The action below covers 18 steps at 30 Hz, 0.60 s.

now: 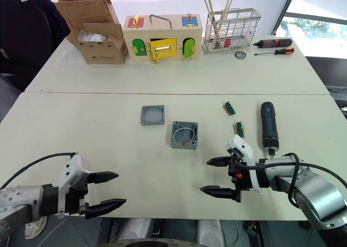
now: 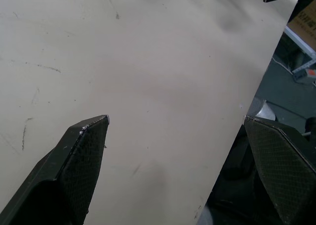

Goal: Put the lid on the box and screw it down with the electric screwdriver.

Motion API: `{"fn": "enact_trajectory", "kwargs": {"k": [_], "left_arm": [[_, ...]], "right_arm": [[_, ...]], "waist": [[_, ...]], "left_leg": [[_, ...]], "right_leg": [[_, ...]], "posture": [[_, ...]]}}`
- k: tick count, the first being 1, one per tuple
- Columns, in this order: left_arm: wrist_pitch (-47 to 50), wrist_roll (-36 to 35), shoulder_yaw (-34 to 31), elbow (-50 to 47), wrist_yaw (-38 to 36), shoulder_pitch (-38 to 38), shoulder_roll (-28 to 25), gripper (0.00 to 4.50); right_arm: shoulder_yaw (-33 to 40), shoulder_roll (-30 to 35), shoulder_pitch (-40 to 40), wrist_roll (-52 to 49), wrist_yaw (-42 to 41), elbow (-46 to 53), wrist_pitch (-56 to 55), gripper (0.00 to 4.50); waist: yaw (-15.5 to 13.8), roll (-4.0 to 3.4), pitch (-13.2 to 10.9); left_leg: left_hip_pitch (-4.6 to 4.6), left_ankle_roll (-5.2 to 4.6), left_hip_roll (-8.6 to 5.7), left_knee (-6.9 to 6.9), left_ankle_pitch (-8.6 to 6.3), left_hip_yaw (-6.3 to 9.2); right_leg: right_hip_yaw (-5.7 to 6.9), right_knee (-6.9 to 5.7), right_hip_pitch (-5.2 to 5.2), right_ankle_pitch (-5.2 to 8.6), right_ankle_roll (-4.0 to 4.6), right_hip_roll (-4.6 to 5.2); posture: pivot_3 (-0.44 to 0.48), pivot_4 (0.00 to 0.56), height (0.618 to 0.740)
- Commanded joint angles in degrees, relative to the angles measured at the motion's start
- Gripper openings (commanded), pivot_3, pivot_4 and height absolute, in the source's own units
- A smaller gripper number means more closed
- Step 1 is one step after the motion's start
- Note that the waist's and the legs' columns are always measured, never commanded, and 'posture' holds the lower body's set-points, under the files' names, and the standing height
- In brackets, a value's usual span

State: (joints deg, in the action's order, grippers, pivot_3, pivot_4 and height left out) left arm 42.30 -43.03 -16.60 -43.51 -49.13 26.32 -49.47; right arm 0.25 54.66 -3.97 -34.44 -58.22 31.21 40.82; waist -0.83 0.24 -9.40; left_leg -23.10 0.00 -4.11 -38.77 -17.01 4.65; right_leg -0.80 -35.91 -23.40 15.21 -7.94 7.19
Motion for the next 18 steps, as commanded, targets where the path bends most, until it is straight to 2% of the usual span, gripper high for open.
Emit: {"fn": "enact_trajectory", "kwargs": {"k": [1, 18], "left_arm": [[-0.43, -0.30, -0.27, -0.90, 0.14, 0.33, 0.23, 4.47], [-0.52, -0.50, -0.77, -0.31, 1.55, -1.31, 0.14, 4.47]], "right_arm": [[0.00, -0.30, 0.51, 0.00, -0.01, 1.43, -0.71, 4.50], [0.87, -1.18, 1.92, -1.84, -0.23, 0.80, 0.41, 4.50]], "waist": [[0.00, 0.00, 0.00], [-0.01, 0.00, 0.00]], "left_leg": [[0.00, 0.00, 0.00, 0.00, 0.00, 0.00], [0.00, 0.00, 0.00, 0.00, 0.00, 0.00]], "right_leg": [[0.00, 0.00, 0.00, 0.00, 0.00, 0.00], [0.00, 0.00, 0.00, 0.00, 0.00, 0.00]], "posture": [[0.000, 0.150, 0.730], [0.000, 0.150, 0.730]]}}
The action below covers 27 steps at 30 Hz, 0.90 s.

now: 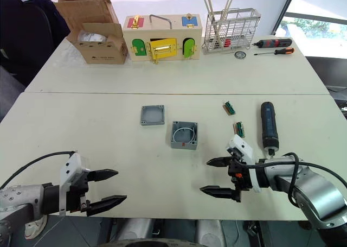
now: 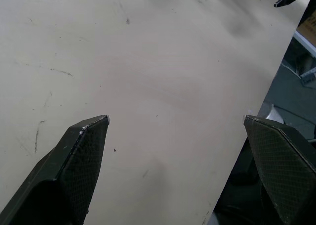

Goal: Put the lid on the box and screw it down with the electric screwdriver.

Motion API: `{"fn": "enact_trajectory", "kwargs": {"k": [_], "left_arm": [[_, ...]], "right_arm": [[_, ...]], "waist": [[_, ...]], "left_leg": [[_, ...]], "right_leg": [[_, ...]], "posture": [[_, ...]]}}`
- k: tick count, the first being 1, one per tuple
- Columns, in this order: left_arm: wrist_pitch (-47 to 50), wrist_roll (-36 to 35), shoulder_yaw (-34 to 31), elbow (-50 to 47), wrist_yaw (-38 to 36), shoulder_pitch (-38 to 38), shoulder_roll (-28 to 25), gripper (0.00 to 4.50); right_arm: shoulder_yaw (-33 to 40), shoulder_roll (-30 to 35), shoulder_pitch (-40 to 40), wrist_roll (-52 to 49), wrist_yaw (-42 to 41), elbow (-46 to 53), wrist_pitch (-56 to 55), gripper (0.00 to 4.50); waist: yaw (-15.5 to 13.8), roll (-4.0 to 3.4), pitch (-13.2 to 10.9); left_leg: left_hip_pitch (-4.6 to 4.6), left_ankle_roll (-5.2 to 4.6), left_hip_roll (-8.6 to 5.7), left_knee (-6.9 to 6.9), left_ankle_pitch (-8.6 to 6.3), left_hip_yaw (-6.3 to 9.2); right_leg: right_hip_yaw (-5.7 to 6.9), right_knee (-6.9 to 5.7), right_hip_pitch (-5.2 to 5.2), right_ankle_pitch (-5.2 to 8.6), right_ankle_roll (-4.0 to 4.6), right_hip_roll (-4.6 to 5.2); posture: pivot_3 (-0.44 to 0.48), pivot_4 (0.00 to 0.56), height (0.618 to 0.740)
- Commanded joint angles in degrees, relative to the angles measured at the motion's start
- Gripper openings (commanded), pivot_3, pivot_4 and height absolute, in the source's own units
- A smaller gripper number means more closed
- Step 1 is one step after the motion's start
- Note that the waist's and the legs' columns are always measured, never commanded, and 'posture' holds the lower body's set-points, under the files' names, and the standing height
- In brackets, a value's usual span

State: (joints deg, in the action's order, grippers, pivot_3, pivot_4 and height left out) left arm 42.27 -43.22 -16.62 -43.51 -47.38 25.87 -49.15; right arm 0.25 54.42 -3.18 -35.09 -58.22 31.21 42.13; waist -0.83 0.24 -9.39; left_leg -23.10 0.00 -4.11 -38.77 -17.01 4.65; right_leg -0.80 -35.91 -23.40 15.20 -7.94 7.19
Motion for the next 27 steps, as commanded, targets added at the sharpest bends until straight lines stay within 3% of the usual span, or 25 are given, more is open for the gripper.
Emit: {"fn": "enact_trajectory", "kwargs": {"k": [1, 7, 11, 14, 17, 21, 27], "left_arm": [[-0.67, 0.53, -0.44, 0.11, -0.28, -1.27, -0.68, 4.47], [0.77, 3.43, -0.70, 5.41, -1.12, -10.88, -6.44, 4.47], [0.72, 5.54, 5.06, 11.84, -8.26, -27.10, -15.68, 4.47], [-1.22, 8.35, 14.45, 18.33, -15.39, -43.64, -16.69, 4.47], [-2.79, 13.01, 23.58, 24.02, -21.15, -56.92, -13.96, 4.47], [-6.73, 21.05, 37.45, 35.21, -29.24, -76.12, -2.19, 4.47], [-11.17, 28.46, 47.65, 46.80, -33.21, -86.38, 13.56, 4.47]], "right_arm": [[1.11, -1.20, 1.36, -0.87, 0.22, 0.60, -1.09, 4.50], [4.70, -0.12, 3.35, -3.04, 3.64, 1.73, 4.42, 4.50], [10.08, 4.36, 1.81, -8.71, 3.11, 4.64, 12.36, 4.50], [12.70, 4.57, 1.18, -10.59, 4.42, 6.45, 13.58, 4.50], [13.26, 3.00, 0.98, -12.00, 6.88, 8.22, 14.33, 4.50], [12.66, -1.39, 0.27, -11.43, 12.75, 9.82, 13.85, 4.50], [13.21, -6.29, -2.16, -9.69, 19.87, 12.19, 12.56, 4.50]], "waist": [[-0.03, 0.00, 0.00], [-0.17, 0.01, 0.00], [-0.93, -0.02, -0.02], [-1.34, -0.01, -0.04], [-1.24, 0.00, -0.05], [-1.81, 0.10, -0.09], [-0.48, 0.17, -0.14]], "left_leg": [[0.00, 0.00, 0.00, 0.00, 0.00, 0.00], [0.00, 0.00, -0.01, 0.00, 0.00, 0.01], [-0.03, 0.00, -0.04, -0.01, 0.00, 0.02], [-0.02, 0.00, -0.03, -0.01, 0.00, 0.00], [0.00, 0.01, -0.03, -0.01, 0.01, -0.03], [-0.10, 0.04, -0.06, -0.13, 0.05, 0.03], [-0.23, 0.11, -0.12, -0.34, 0.09, -0.01]], "right_leg": [[0.00, 0.00, 0.00, 0.00, 0.00, 0.00], [0.02, -0.02, 0.00, 0.00, 0.00, -0.01], [0.03, -0.03, -0.04, -0.01, -0.01, -0.03], [0.03, -0.05, -0.03, -0.06, -0.10, -0.06], [0.02, -0.08, -0.02, -0.12, -0.22, -0.09], [0.10, -0.14, -0.03, -0.13, -0.23, -0.19], [0.07, -0.15, -0.09, -0.12, -0.27, -0.21]], "posture": [[0.000, 0.150, 0.730], [0.000, 0.150, 0.730], [0.000, 0.150, 0.730], [0.000, 0.150, 0.730], [0.000, 0.150, 0.730], [0.000, 0.150, 0.730], [0.000, 0.150, 0.730]]}}
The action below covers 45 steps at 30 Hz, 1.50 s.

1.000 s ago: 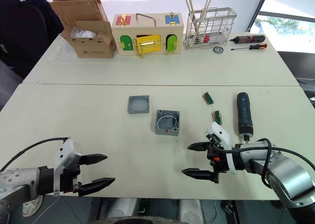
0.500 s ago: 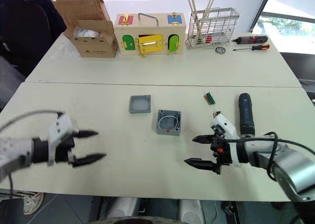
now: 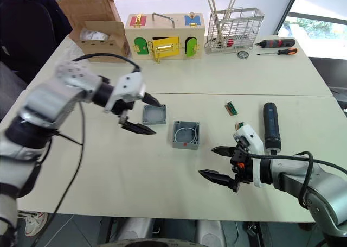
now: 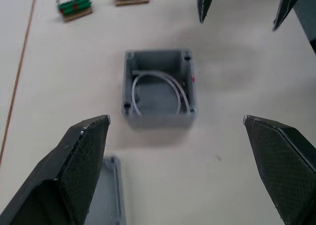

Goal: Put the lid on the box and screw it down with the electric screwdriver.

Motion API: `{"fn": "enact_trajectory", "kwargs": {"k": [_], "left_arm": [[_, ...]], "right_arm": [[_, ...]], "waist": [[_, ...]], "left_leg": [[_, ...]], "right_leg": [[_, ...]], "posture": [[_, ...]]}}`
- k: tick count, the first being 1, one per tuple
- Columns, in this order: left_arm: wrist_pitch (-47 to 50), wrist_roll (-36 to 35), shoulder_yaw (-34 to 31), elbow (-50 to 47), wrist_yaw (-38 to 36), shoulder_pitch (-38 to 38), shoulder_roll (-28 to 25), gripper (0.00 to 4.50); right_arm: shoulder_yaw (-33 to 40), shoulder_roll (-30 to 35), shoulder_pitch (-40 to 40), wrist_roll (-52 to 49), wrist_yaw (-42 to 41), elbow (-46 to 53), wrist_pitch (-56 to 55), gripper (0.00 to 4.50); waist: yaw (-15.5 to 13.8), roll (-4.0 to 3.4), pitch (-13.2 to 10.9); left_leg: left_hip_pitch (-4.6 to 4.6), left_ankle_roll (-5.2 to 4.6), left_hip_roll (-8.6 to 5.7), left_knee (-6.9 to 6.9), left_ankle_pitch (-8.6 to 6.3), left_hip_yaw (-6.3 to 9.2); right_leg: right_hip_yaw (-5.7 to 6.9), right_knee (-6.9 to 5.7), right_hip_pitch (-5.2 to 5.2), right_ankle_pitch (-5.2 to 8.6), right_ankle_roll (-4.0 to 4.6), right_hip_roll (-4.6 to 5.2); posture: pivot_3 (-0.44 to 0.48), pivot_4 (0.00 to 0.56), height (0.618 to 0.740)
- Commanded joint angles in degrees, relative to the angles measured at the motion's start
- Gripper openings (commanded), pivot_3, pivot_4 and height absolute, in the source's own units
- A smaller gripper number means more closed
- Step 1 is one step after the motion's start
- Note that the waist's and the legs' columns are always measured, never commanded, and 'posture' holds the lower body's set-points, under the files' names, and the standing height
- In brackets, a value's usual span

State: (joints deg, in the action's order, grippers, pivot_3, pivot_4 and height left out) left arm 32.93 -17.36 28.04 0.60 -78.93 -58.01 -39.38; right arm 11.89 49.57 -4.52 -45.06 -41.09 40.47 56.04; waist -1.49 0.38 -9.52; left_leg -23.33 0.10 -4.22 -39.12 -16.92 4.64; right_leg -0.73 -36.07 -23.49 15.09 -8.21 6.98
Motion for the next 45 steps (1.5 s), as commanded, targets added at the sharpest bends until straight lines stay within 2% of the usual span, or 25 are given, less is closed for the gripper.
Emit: {"fn": "enact_trajectory", "kwargs": {"k": [1, 7, 18, 20, 22, 28, 33, 40, 45], "left_arm": [[-2.21, 3.40, 3.94, 3.72, -2.36, -2.91, 5.24, 4.47], [-5.88, 8.19, 8.54, 7.83, -5.38, -3.02, 11.19, 4.47], [-7.95, 13.94, 11.45, 12.03, -6.74, -1.28, 16.11, 4.47], [-9.03, 15.06, 12.03, 13.77, -6.77, -1.00, 17.25, 3.93], [-9.70, 15.78, 12.07, 14.94, -6.99, -0.84, 18.03, 3.14], [-12.58, 17.83, 11.51, 19.09, -6.98, -1.08, 19.50, 0.04], [-15.97, 18.39, 10.04, 21.35, -7.74, -1.78, 19.95, 0.04], [-38.07, 17.33, 6.60, 30.39, -12.29, -4.83, 20.77, 0.04], [-49.69, 16.57, 9.08, 41.52, -13.57, -9.45, 21.92, 0.04]], "right_arm": [[1.67, -2.02, -1.16, 0.29, 3.68, 3.47, -1.40, 4.50], [5.77, -4.65, -3.61, -0.85, 8.60, 6.01, -1.34, 4.50], [8.12, -6.49, -4.01, -4.12, 15.11, 9.79, -0.86, 4.50], [8.33, -6.73, -3.94, -4.69, 16.30, 10.15, -0.89, 4.50], [8.47, -6.76, -3.94, -5.19, 17.29, 10.44, -0.91, 4.50], [8.97, -7.05, -5.06, -6.70, 20.20, 11.88, -0.99, 4.50], [8.98, -6.72, -5.82, -7.64, 21.59, 12.39, -1.06, 4.50], [9.05, -5.80, -7.50, -7.65, 21.45, 12.52, -1.93, 4.50], [7.94, -6.13, -8.02, -7.05, 22.31, 12.76, -2.69, 4.50]], "waist": [[0.57, 0.03, -0.02], [1.04, 0.01, -0.02], [0.69, 0.01, -0.02], [0.78, 0.01, -0.02], [0.78, 0.01, -0.02], [0.72, 0.01, -0.02], [0.70, 0.00, -0.01], [0.67, 0.00, -0.01], [0.74, 0.01, -0.01]], "left_leg": [[-0.02, 0.04, 0.01, 0.00, 0.02, 0.01], [0.00, -0.13, 0.09, 0.01, -0.07, 0.06], [0.00, -0.13, 0.09, -0.03, -0.06, 0.10], [0.00, -0.13, 0.09, -0.02, -0.06, 0.10], [0.01, -0.13, 0.08, -0.02, -0.06, 0.11], [0.00, -0.13, 0.09, -0.02, -0.07, 0.11], [0.03, -0.13, 0.09, -0.02, -0.06, 0.12], [0.02, -0.12, 0.09, -0.03, -0.06, 0.12], [0.02, -0.13, 0.05, -0.03, -0.06, 0.11]], "right_leg": [[0.01, -0.01, -0.03, 0.00, 0.00, 0.00], [0.01, -0.15, -0.10, 0.01, -0.02, -0.07], [0.00, -0.14, -0.04, 0.01, -0.02, -0.08], [0.01, -0.15, -0.06, 0.01, -0.02, -0.08], [0.01, -0.15, -0.06, 0.01, -0.02, -0.08], [0.01, -0.16, -0.06, 0.01, -0.02, -0.08], [0.02, -0.16, -0.02, 0.01, -0.02, -0.08], [0.02, -0.15, -0.02, 0.01, -0.02, -0.08], [0.03, -0.15, -0.03, 0.01, -0.02, -0.08]], "posture": [[0.000, 0.150, 0.730], [0.000, 0.150, 0.730], [0.000, 0.150, 0.730], [0.000, 0.150, 0.730], [0.000, 0.150, 0.730], [0.000, 0.150, 0.730], [0.000, 0.150, 0.730], [0.000, 0.150, 0.730], [0.000, 0.150, 0.730]]}}
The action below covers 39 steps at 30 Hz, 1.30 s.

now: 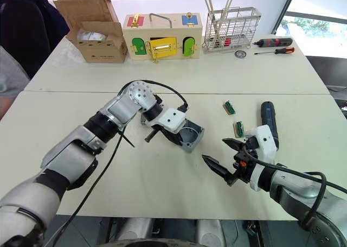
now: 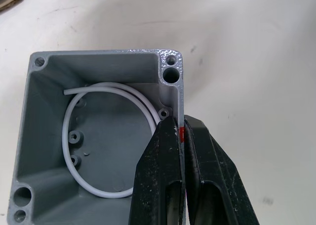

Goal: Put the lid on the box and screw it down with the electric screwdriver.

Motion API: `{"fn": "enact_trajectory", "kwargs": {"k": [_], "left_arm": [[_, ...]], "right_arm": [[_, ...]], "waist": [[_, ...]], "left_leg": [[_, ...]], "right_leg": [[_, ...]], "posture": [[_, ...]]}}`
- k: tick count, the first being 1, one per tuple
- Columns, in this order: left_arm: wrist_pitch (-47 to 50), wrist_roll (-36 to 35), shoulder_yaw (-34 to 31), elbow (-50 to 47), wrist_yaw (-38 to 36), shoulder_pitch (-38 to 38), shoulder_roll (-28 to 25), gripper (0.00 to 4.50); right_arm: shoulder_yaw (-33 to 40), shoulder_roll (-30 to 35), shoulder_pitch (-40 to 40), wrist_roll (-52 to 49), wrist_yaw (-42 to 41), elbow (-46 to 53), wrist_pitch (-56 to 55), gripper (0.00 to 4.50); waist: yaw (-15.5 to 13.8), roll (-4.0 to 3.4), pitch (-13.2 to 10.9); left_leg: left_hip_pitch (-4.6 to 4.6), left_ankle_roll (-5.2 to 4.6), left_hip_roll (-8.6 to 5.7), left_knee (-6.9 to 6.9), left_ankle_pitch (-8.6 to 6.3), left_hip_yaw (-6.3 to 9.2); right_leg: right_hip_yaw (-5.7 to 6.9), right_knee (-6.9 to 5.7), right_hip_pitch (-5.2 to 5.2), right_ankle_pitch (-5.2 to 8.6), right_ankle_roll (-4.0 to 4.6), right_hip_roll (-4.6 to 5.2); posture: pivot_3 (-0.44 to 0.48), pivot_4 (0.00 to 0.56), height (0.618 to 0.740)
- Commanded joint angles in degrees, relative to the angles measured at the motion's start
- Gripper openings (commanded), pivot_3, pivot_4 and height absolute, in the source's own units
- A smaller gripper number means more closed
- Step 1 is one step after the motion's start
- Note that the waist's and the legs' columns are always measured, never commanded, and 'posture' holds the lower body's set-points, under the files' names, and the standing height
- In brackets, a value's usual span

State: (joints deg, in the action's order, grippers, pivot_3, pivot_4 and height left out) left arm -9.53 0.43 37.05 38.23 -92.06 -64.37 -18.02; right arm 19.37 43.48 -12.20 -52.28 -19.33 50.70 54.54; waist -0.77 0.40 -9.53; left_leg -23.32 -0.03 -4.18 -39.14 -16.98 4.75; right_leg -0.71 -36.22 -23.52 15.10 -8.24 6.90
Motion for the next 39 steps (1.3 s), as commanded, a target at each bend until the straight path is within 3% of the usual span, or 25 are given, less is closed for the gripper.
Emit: {"fn": "enact_trajectory", "kwargs": {"k": [1, 5, 15, 18, 21, 24, 26, 30, 34, 39], "left_arm": [[-9.99, -0.89, 0.47, 6.05, -0.44, -3.73, 0.96, 0.04], [-18.94, 1.41, 1.57, 13.15, -0.44, -5.75, 2.34, 0.04], [-22.01, -8.06, 14.14, 16.84, -0.44, -9.89, -0.57, 0.04], [-19.37, -12.46, 16.76, 14.53, -0.44, -10.28, -1.95, 0.89], [-17.76, -15.26, 18.31, 12.28, -0.44, -10.51, -3.88, 2.41], [-18.88, -13.07, 14.27, 12.45, -0.44, -10.66, -5.49, 3.85], [-16.49, -13.29, 10.19, 10.56, -0.44, -10.98, -8.53, 3.85], [-1.58, -15.78, -1.40, 2.24, 2.69, -9.23, -16.27, 3.85], [35.66, -10.47, -11.13, -1.38, 27.21, -9.77, -19.14, 3.85], [74.86, -9.31, -13.55, -11.27, 36.80, -10.13, -16.91, 3.85]], "right_arm": [[0.32, -0.20, -0.53, 0.25, 0.86, 2.70, -1.30, 4.50], [0.23, -0.70, -1.29, -0.07, 2.09, 3.60, -1.40, 4.50], [0.24, -1.89, -2.36, -1.90, 5.84, 5.55, -1.38, 4.50], [-0.25, -1.63, -1.40, -2.23, 6.02, 5.10, -1.34, 4.50], [-0.80, -0.78, 0.21, -2.33, 5.38, 4.07, -1.09, 4.50], [-1.08, 0.81, 2.64, -2.64, 4.19, 2.76, -0.67, 4.50], [-0.50, 3.00, 3.85, -4.01, 2.54, 2.43, 0.02, 4.50], [4.51, 8.21, 6.82, -10.38, -0.43, 1.00, 1.08, 4.50], [2.31, 11.62, 17.89, -14.72, -5.30, -6.44, 0.23, 4.50], [-7.35, 11.73, 25.65, -7.15, -11.37, -12.81, -1.98, 4.50]], "waist": [[0.03, 0.00, 0.00], [0.01, 0.01, -0.01], [0.18, 0.03, -0.01], [0.22, 0.03, -0.01], [0.21, 0.03, -0.01], [0.21, 0.03, -0.01], [0.20, 0.05, -0.02], [0.82, 0.05, -0.03], [1.46, 0.07, -0.04], [1.42, 0.14, -0.06]], "left_leg": [[0.00, 0.00, 0.00, 0.00, 0.00, 0.00], [0.00, -0.01, 0.00, 0.00, 0.00, -0.01], [0.00, -0.03, 0.01, 0.00, -0.02, 0.01], [0.00, -0.05, 0.01, 0.00, -0.02, 0.01], [0.00, -0.05, 0.02, 0.00, -0.02, 0.02], [0.00, -0.05, 0.02, -0.02, -0.02, 0.02], [0.00, -0.05, 0.01, -0.02, -0.02, 0.02], [-0.02, -0.08, 0.06, 0.01, -0.04, 0.04], [0.05, -0.11, 0.06, -0.03, -0.05, 0.06], [0.01, -0.15, 0.02, -0.06, -0.08, 0.29]], "right_leg": [[0.00, 0.00, -0.01, 0.00, 0.00, 0.00], [0.01, -0.01, 0.00, 0.00, -0.01, 0.00], [0.01, -0.03, 0.00, 0.00, -0.01, -0.02], [0.01, -0.04, -0.01, 0.00, -0.01, -0.04], [0.01, -0.05, -0.01, 0.00, -0.01, -0.04], [0.00, -0.05, 0.00, 0.00, -0.01, -0.04], [0.01, -0.05, 0.00, 0.00, -0.01, -0.04], [0.01, -0.08, -0.09, 0.00, -0.02, -0.09], [0.01, -0.11, 0.03, 0.02, -0.04, -0.08], [-0.03, -0.81, -0.12, 0.19, -0.32, -0.05]], "posture": [[0.000, 0.150, 0.730], [0.000, 0.150, 0.730], [0.000, 0.150, 0.730], [0.000, 0.150, 0.730], [0.000, 0.150, 0.730], [0.000, 0.150, 0.730], [0.000, 0.150, 0.730], [0.000, 0.150, 0.730], [0.000, 0.150, 0.730], [0.000, 0.150, 0.730]]}}
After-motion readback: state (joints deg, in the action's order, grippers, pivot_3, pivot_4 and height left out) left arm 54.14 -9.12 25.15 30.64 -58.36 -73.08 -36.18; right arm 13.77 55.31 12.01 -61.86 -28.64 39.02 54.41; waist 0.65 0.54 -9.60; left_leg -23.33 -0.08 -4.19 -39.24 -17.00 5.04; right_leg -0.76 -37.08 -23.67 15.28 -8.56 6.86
